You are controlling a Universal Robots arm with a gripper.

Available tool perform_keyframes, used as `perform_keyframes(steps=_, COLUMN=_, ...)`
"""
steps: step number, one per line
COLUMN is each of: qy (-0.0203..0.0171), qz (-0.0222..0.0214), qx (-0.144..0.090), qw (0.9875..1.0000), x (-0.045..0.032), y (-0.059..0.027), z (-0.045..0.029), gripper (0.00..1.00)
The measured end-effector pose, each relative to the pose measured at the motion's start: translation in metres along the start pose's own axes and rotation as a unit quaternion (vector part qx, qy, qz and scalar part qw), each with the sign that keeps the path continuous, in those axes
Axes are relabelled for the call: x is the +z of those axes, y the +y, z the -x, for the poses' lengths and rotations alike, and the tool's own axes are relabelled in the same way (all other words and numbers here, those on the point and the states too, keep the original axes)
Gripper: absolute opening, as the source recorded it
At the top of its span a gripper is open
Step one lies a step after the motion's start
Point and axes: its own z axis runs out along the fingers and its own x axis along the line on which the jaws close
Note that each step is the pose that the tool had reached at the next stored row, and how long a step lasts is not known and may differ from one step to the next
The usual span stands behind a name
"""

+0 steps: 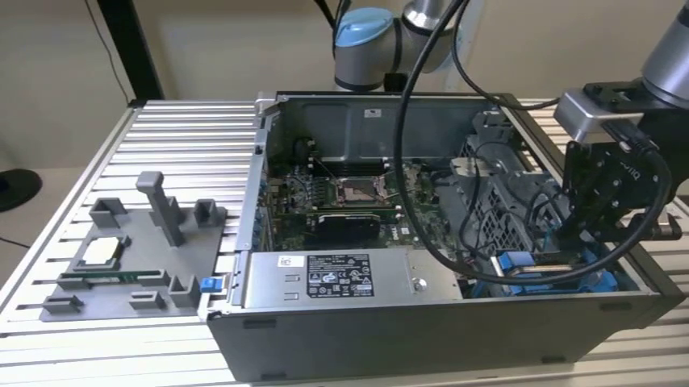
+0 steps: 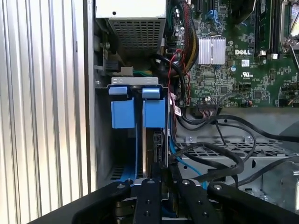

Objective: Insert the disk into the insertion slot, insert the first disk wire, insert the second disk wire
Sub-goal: 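Insert the first disk wire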

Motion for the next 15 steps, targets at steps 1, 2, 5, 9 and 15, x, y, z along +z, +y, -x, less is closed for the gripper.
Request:
perform_keyframes(steps=1, qy=-0.0001, qz=0.0001, qx=0.000, qw=1.0000, x=0.0005, y=0.0000, z=-0.0001, gripper=0.00)
perform_keyframes(steps=2, qy=-0.0001, qz=0.0001, qx=0.000, qw=1.0000, x=0.0010, y=-0.0001, z=-0.0003, gripper=0.00)
perform_keyframes(steps=5, qy=-0.0001, qz=0.0002, qx=0.000, qw=1.0000, x=0.0027, y=-0.0008, z=-0.0012, gripper=0.00)
perform_keyframes(steps=9, qy=-0.0002, qz=0.0002, qx=0.000, qw=1.0000, x=0.0045, y=-0.0014, z=-0.0027, gripper=0.00)
perform_keyframes(steps=15, qy=-0.0001, qz=0.0002, qx=0.000, qw=1.0000, x=0.0054, y=-0.0013, z=-0.0028, gripper=0.00)
